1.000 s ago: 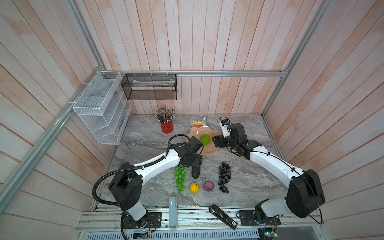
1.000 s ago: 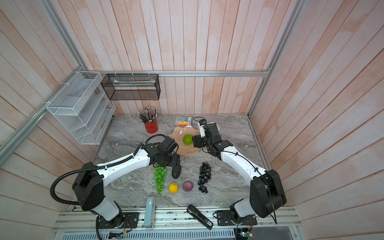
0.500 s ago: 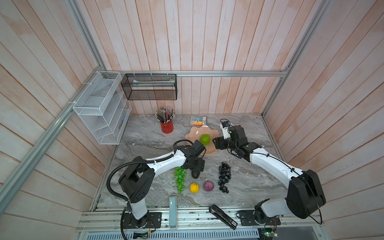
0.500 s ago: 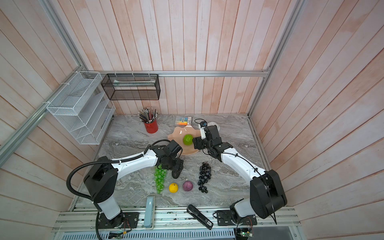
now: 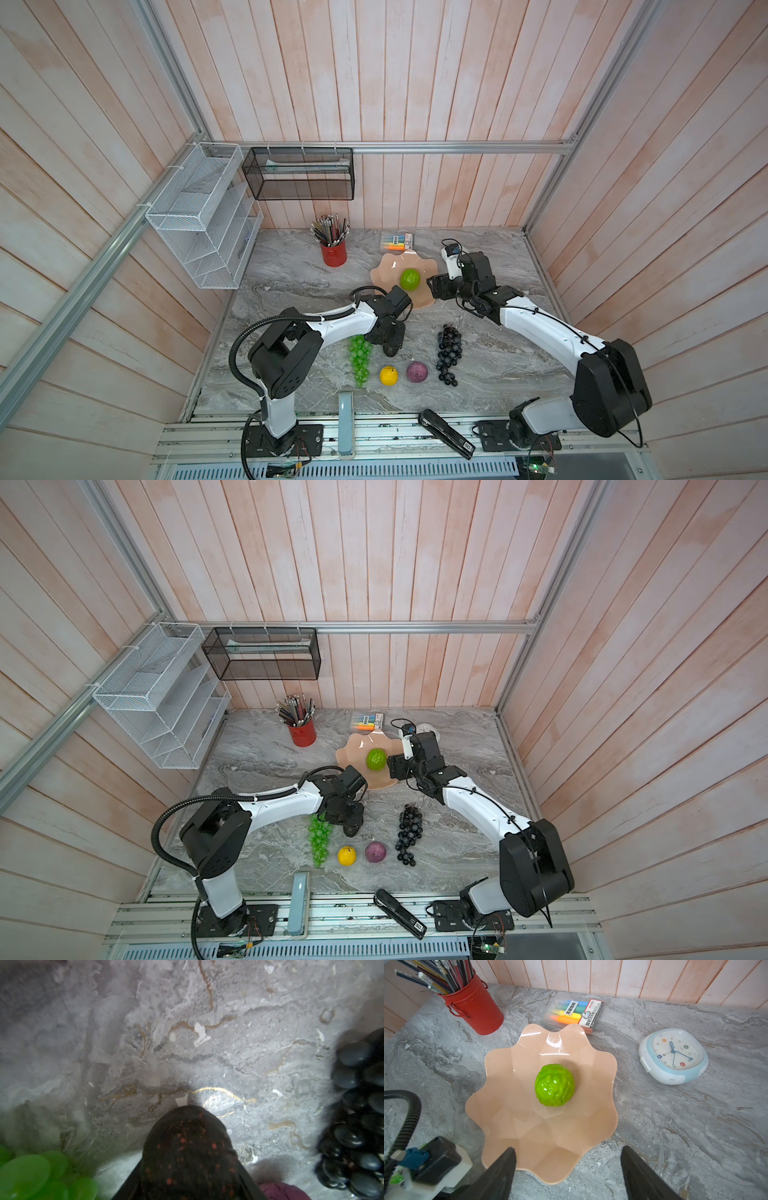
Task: Place and organize the fake fruits in the fruit bowl
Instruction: 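Reach the left gripper to the dark avocado and grasp it, then lift the avocado with the left gripper and place it beside the green fruit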
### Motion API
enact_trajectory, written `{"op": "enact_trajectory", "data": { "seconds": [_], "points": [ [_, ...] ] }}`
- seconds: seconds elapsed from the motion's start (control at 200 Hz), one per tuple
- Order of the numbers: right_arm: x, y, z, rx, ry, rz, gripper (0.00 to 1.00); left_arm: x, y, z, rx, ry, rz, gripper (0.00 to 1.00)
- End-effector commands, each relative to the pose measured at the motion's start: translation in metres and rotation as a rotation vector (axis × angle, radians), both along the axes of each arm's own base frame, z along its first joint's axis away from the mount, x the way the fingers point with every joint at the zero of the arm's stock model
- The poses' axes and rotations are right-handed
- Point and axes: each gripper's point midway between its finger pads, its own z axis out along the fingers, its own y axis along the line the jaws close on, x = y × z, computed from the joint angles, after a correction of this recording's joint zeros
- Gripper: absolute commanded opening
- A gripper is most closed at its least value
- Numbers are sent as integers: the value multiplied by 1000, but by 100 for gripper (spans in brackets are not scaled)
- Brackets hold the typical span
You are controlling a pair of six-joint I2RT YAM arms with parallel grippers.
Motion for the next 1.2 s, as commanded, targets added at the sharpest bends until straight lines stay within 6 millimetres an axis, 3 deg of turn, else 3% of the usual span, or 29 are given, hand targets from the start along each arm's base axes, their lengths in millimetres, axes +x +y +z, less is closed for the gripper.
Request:
{"op": "enact_trajectory", "data": {
  "seconds": [0.0, 0.18, 0.36, 0.455, 0.65, 0.76, 0.885, 1.02, 1.195],
  "points": [
    [0, -2, -1, 10, -3, -1, 79, 0, -1, 0, -9, -16, -7, 38],
    [-1, -3, 0, 19, -14, -2, 79, 6, -2, 20, -42, -66, 6, 32],
    [-6, -5, -3, 49, 27, -19, 76, 13, 0, 70, -121, -174, 28, 31],
    [-2, -1, -2, 94, 16, -28, 76, 12, 9, 90, -159, -212, 56, 31],
    [12, 20, 25, 175, -32, 14, 74, 22, 39, 132, -194, -273, 94, 31],
    [16, 28, 24, 178, -20, 39, 74, 31, 56, 155, -200, -299, 115, 31],
    [17, 31, 19, 169, -3, 53, 74, 50, 67, 173, -204, -348, 134, 31],
    [17, 32, 22, 172, -18, 58, 74, 86, 67, 187, -205, -409, 150, 31],
    [14, 28, 22, 116, -10, 69, 74, 134, 52, 181, -202, -431, 137, 31]
  ]
}}
